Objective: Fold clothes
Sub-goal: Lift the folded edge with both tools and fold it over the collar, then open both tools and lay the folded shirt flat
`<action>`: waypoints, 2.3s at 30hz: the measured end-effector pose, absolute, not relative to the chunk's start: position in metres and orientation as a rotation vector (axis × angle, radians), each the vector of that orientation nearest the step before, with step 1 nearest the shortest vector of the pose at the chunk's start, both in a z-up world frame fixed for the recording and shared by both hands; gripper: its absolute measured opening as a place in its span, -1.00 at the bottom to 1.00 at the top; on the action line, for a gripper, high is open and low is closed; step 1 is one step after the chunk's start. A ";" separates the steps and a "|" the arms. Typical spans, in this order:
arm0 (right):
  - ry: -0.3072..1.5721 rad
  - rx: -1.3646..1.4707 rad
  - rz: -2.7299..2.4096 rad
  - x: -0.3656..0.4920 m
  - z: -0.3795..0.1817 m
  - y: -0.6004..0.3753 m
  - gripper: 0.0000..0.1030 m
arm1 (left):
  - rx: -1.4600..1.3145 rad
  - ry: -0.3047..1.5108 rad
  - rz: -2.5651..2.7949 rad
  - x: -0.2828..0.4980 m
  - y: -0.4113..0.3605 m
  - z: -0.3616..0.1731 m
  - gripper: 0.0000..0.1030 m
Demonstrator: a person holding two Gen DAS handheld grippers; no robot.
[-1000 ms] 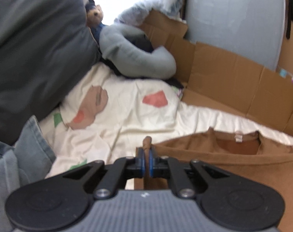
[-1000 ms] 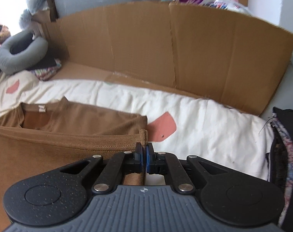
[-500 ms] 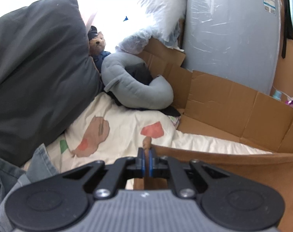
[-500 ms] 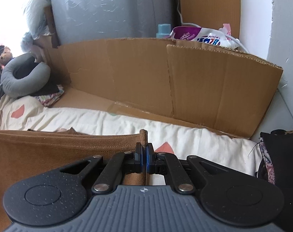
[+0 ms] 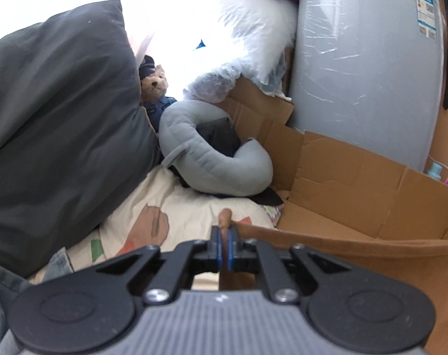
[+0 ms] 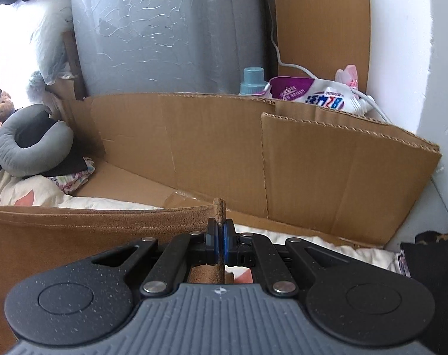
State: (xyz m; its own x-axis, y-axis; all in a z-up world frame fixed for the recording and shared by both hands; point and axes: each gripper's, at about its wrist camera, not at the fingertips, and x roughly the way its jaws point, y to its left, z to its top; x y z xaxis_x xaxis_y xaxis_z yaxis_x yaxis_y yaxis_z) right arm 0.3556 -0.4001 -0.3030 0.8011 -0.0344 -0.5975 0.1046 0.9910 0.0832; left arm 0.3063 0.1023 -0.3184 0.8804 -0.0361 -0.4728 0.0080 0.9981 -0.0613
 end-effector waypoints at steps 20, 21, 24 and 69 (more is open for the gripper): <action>0.893 -0.086 -0.072 0.435 -0.386 -0.381 -0.97 | 0.021 0.787 -0.034 0.401 0.103 -0.406 -0.92; 0.902 -0.089 -0.072 0.437 -0.388 -0.380 -0.97 | 0.029 0.801 -0.031 0.404 0.102 -0.409 -0.92; 0.908 -0.090 -0.076 0.440 -0.390 -0.380 -0.97 | 0.058 0.816 -0.029 0.409 0.098 -0.412 -0.93; 0.940 0.090 -0.109 0.451 -0.397 -0.414 -0.48 | -0.021 0.856 0.006 0.412 0.097 -0.401 -0.05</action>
